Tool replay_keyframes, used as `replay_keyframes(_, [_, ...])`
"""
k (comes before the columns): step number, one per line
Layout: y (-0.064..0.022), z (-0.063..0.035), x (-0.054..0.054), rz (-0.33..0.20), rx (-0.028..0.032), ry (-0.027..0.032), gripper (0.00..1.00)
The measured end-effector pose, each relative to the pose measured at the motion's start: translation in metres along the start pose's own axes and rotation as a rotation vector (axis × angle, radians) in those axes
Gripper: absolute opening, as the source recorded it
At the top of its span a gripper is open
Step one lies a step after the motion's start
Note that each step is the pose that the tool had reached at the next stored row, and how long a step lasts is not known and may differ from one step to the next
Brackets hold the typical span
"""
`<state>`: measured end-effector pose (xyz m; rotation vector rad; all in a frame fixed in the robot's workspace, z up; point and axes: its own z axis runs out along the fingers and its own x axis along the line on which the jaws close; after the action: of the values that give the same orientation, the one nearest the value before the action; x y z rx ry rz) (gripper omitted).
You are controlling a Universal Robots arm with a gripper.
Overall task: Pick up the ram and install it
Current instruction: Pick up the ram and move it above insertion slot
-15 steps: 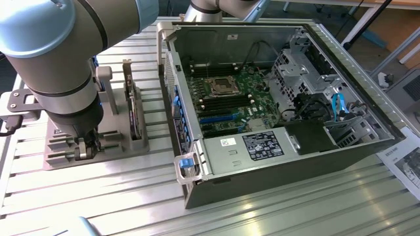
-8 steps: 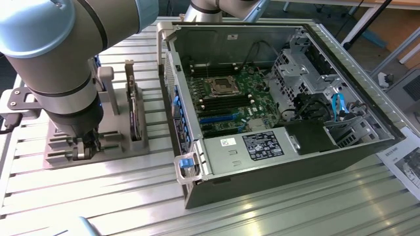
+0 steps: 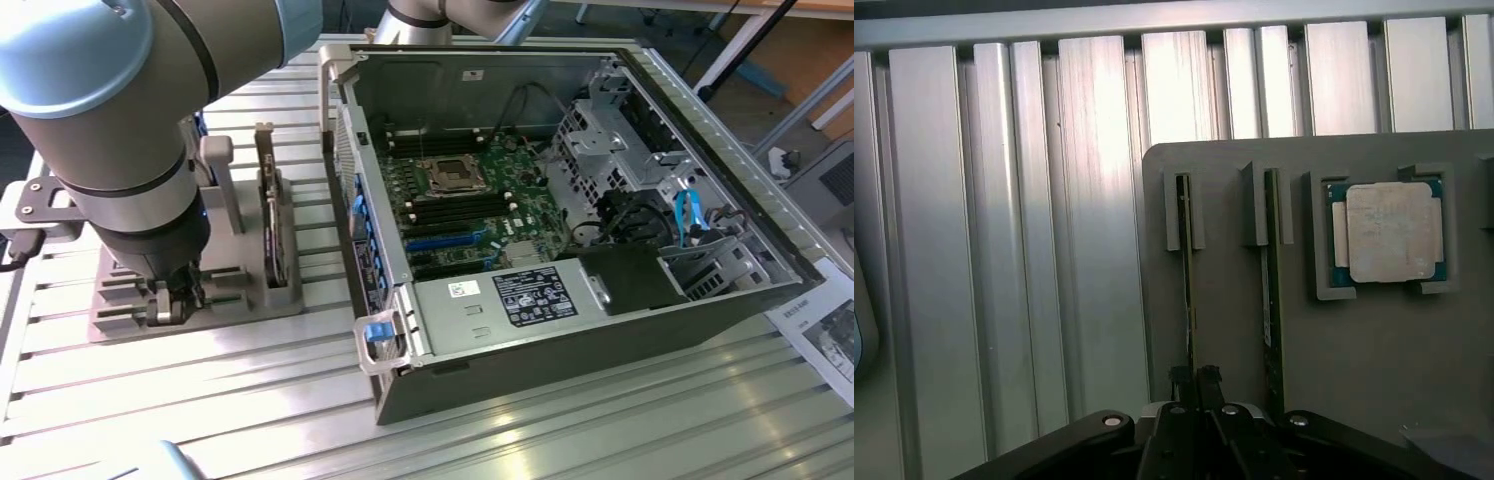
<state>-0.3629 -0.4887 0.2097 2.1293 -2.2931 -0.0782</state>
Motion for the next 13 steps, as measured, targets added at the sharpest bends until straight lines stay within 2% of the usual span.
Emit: replay_keyframes(13, [0.0000,0.0000,0.0000,-0.043,-0.0012,0.0020,0.12])
